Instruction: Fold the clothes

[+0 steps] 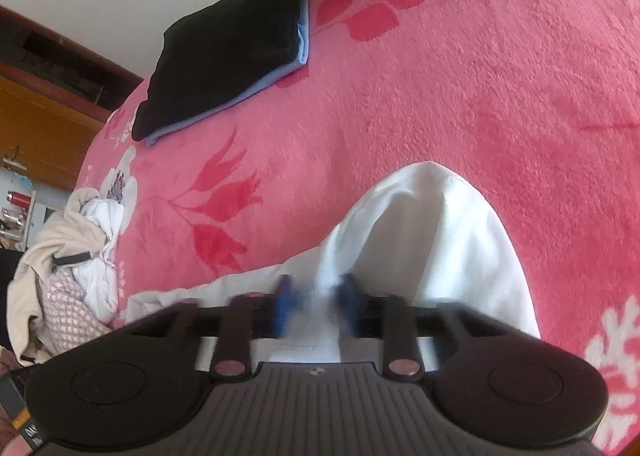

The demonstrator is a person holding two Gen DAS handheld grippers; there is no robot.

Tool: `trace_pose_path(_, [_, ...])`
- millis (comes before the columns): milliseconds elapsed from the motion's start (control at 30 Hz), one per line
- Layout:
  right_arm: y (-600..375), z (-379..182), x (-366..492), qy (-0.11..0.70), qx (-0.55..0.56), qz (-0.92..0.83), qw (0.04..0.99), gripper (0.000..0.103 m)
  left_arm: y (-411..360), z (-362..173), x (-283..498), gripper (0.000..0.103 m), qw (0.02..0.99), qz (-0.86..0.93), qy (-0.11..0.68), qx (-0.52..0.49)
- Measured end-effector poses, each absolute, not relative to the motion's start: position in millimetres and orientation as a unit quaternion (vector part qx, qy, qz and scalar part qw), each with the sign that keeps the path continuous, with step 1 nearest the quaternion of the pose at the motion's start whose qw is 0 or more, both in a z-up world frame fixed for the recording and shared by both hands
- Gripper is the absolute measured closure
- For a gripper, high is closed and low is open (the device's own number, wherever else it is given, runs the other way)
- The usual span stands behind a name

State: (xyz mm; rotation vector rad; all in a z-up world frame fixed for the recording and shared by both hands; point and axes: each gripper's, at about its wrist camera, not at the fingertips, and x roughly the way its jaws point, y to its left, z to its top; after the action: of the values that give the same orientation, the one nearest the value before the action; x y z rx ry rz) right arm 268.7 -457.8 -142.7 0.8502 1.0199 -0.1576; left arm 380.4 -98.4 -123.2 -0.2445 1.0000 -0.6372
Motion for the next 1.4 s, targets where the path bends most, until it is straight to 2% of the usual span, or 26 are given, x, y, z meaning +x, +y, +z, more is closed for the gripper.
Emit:
trace_pose_path(67, [-455.5,-143.3,269.5,0.468,0.382,-0.070,0.794,0.093,-102.7,-122.6,383.2,0.091,0.833,-0.301,0.452,-0.107])
trace_pose_path(233, [-454.5,-146.5,276.4,0.445,0.372,-0.075,0.811,0.095,-113.9,-126.7,389.0,0.091,0.852,-0.298,0.423,-0.083])
trace_pose_path(367, [-455.6,-150.7,282.9,0.438,0.353,-0.076,0.824,0.094,-117.2,-129.9,384.6,0.084,0.857,-0.297,0.417,-0.053])
trace_pose_path(400, [-456.7,-150.6,282.6,0.437,0.353,-0.075,0.824,0.093,-115.7,-127.5,381.6,0.080,0.860,-0.297,0.412,-0.047])
trace_pose_path(533, [-452.5,-132.8,268.9,0.437,0.320,-0.086,0.836,0.068,-106.1,-108.5,356.9,0.075,0.889,-0.292,0.353,-0.009])
trace_pose_path(567, [-450.0,-126.9,263.1,0.436,0.303,-0.093,0.842,0.068,-104.4,-102.8,347.7,0.075,0.896,-0.298,0.330,0.010])
trace_pose_path(633, [-443.8,-115.3,251.4,0.431,0.273,-0.096,0.854,0.069,-107.4,-95.1,331.1,0.075,0.900,-0.319,0.292,0.050])
trace_pose_path(733, [-429.1,-103.2,243.4,0.416,0.251,-0.050,0.872,0.075,-128.3,-98.2,313.1,0.075,0.882,-0.364,0.273,0.123])
trace_pose_path(833, [-408.5,-109.3,253.6,0.433,0.211,-0.016,0.876,0.077,-153.8,-121.1,311.9,0.075,0.862,-0.352,0.312,0.187])
trace_pose_path(933, [-395.2,-132.7,266.9,0.472,0.186,-0.011,0.862,0.078,-159.4,-131.6,317.2,0.071,0.865,-0.338,0.322,0.185])
trace_pose_path(1067, [-392.4,-127.3,267.2,0.476,0.190,-0.027,0.858,0.079,-148.6,-105.6,314.9,0.065,0.872,-0.331,0.322,0.163])
trace_pose_path(1267, [-395.3,-59.6,217.1,0.440,0.218,-0.037,0.870,0.078,-104.5,-35.6,268.0,0.050,0.896,-0.305,0.281,0.161])
trace_pose_path(1333, [-390.5,-32.4,185.9,0.421,0.219,-0.035,0.880,0.078,-82.9,-10.4,246.2,0.048,0.902,-0.295,0.274,0.156])
trace_pose_path(1400, [-382.8,-4.9,148.2,0.397,0.220,-0.029,0.890,0.077,-60.2,12.7,222.0,0.041,0.906,-0.284,0.273,0.152])
